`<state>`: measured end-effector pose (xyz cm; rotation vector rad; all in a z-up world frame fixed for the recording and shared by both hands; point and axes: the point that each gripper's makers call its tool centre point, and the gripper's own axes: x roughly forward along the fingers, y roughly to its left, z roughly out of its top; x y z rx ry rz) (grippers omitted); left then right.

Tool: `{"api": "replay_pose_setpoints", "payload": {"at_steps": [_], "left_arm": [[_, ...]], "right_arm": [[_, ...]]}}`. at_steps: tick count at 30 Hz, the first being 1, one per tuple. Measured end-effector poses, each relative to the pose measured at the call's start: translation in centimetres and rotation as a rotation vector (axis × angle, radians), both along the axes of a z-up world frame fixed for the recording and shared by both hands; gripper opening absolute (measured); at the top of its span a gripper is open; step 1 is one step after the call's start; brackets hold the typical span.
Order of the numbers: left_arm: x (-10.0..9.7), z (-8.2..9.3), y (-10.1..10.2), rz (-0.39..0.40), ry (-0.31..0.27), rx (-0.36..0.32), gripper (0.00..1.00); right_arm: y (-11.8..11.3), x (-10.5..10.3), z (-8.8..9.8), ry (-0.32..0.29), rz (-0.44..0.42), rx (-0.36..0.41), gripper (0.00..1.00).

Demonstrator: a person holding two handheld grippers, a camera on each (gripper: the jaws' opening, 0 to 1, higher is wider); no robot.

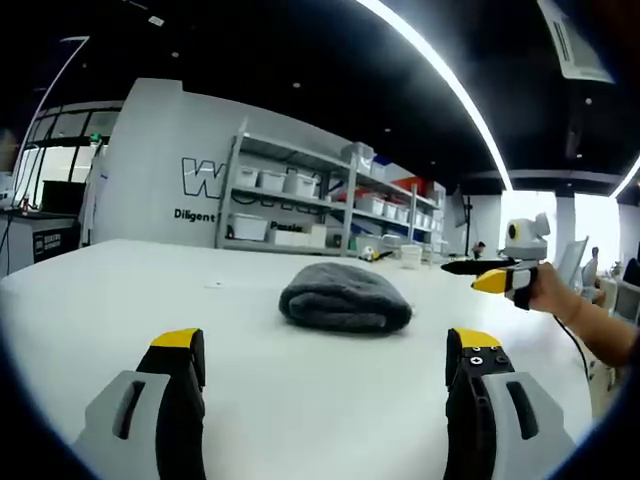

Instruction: Open the folded towel by lifting each exposed corner and separating the folded layers until the towel lies flat within the target outline without major curled edges

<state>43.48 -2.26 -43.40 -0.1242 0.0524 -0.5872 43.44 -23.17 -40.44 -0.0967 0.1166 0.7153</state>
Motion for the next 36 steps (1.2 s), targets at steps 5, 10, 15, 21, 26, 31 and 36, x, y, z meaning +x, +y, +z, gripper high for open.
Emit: {"api": "replay_pose_setpoints", "payload": {"at_steps": [5, 10, 15, 21, 26, 31, 36], "left_arm": [[0.1, 0.0, 0.0, -0.001, -0.001, 0.001, 0.99], [0.0, -0.1, -0.1, -0.003, 0.000, 0.016, 0.99], [-0.1, -0.2, -0.4, -0.011, -0.006, 0.044, 0.99], [0.1, -0.1, -0.2, -0.008, 0.000, 0.039, 0.99], [0.8, 0.1, 0.2, -0.004, -0.003, 0.048, 0.99], [0.8, -0.1, 0.2, -0.003, 0.008, 0.050, 0.98], [0.9, 0.1, 0.3, -0.006, 0.002, 0.050, 0.98]], "right_arm": [[-0.2, 2.4, 1.1, 0.002, 0.002, -0.041, 0.99], [0.3, 3.5, 1.8, -0.001, 0.008, -0.055, 0.99], [1.2, 4.0, 1.8, -0.004, 0.020, -0.082, 0.99], [1.8, 4.1, 1.3, 0.010, 0.030, -0.065, 0.99], [2.8, 4.3, 0.8, -0.001, 0.022, -0.069, 0.96], [4.2, 4.8, 0.5, -0.042, 0.010, -0.173, 0.90], [6.3, 4.6, 0.2, -0.056, 0.015, -0.238, 0.74]]}}
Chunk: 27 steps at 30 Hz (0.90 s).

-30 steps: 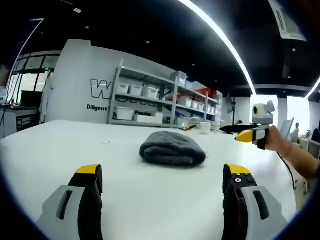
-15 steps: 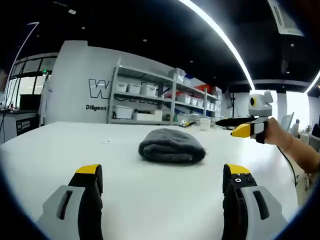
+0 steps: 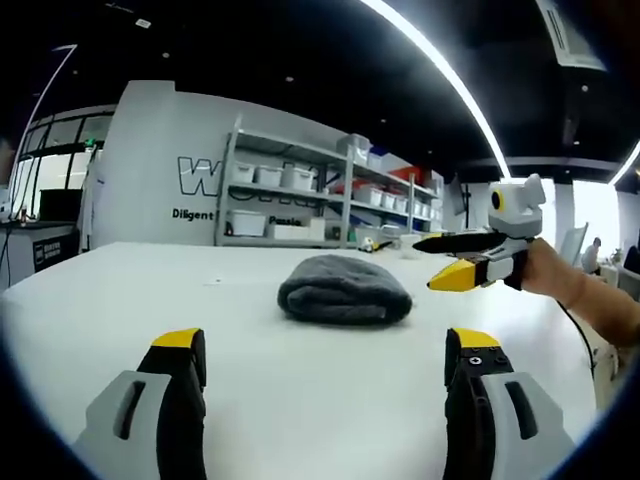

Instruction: Open the folded towel by lifting each exposed corner and separating the folded layers until the towel lies flat within the target outline without major curled edges

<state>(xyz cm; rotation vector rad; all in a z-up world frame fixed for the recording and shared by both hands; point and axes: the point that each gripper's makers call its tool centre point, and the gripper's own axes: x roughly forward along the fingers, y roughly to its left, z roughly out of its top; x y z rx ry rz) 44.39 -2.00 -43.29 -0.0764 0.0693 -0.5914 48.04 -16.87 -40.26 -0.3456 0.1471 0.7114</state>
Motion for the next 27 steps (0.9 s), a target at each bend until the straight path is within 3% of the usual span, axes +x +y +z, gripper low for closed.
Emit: {"api": "replay_pose_setpoints", "payload": {"at_steps": [5, 13, 27], "left_arm": [[-0.2, -0.2, -0.1, 0.000, 0.002, 0.001, 0.98], [-1.1, -0.1, -0.3, -0.001, -0.005, -0.012, 0.97], [-1.2, -0.2, -0.3, 0.000, -0.009, -0.012, 0.97]], "right_arm": [[1.9, 1.1, -0.1, -0.011, -0.017, -0.076, 0.72], [3.5, 2.5, 0.7, -0.063, -0.062, -0.175, 0.51], [6.0, 2.7, -1.0, -0.112, -0.062, -0.360, 0.45]]}}
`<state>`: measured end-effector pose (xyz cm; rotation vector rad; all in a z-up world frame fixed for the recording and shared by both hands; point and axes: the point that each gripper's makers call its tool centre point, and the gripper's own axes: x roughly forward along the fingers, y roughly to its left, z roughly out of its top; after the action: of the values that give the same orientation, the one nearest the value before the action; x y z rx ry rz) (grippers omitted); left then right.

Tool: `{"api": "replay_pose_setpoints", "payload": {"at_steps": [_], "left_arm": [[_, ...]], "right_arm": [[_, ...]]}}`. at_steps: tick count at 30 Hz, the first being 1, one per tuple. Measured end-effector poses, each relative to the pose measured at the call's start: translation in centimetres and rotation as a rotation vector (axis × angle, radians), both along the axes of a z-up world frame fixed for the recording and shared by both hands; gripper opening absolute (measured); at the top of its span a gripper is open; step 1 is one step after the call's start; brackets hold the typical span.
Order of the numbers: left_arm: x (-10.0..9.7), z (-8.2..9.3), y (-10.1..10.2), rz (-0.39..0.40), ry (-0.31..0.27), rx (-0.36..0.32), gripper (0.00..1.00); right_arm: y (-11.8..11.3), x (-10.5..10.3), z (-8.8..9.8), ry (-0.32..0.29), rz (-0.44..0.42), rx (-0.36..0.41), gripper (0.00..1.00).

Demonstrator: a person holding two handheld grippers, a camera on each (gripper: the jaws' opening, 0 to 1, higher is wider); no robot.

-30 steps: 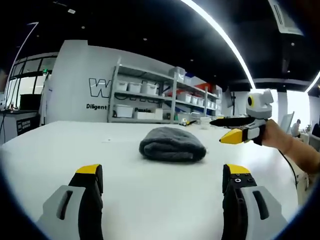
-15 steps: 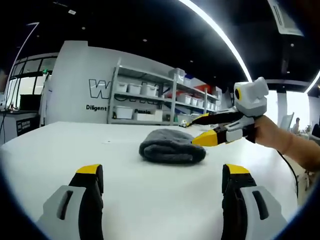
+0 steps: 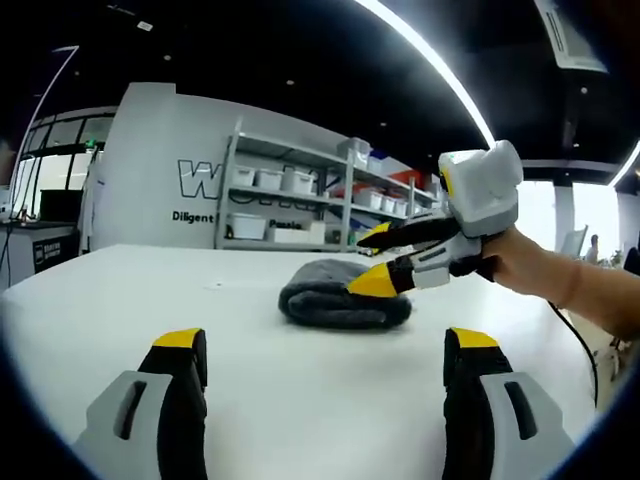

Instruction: Open the folded towel by lifting each exposed corner and separating the folded layers until the towel lies flat within the target outline without major curled edges

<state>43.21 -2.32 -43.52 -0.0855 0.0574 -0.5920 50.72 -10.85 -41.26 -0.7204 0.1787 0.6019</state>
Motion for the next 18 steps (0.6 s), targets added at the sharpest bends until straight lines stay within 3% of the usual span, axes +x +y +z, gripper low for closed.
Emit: {"api": "replay_pose_setpoints", "payload": {"at_steps": [10, 12, 14, 17, 18], "left_arm": [[-0.2, 0.1, 0.0, -0.006, -0.006, -0.013, 0.97], [-0.2, 0.2, -0.1, -0.007, -0.007, -0.013, 0.97], [-0.2, 0.2, -0.1, -0.008, -0.008, -0.013, 0.97], [-0.1, 0.2, 0.0, -0.010, -0.005, -0.016, 0.97], [-0.1, 0.2, 0.1, -0.009, -0.005, -0.018, 0.97]], "right_arm": [[1.6, 0.7, -2.2, -0.016, 0.012, -0.147, 0.35], [1.6, 1.6, -2.3, -0.022, 0.002, -0.187, 0.34], [1.6, 3.0, -1.8, -0.066, -0.033, -0.236, 0.30], [1.6, 3.3, -2.5, -0.061, -0.049, -0.243, 0.30], [1.7, 2.8, -3.5, -0.036, -0.050, -0.281, 0.31]]}}
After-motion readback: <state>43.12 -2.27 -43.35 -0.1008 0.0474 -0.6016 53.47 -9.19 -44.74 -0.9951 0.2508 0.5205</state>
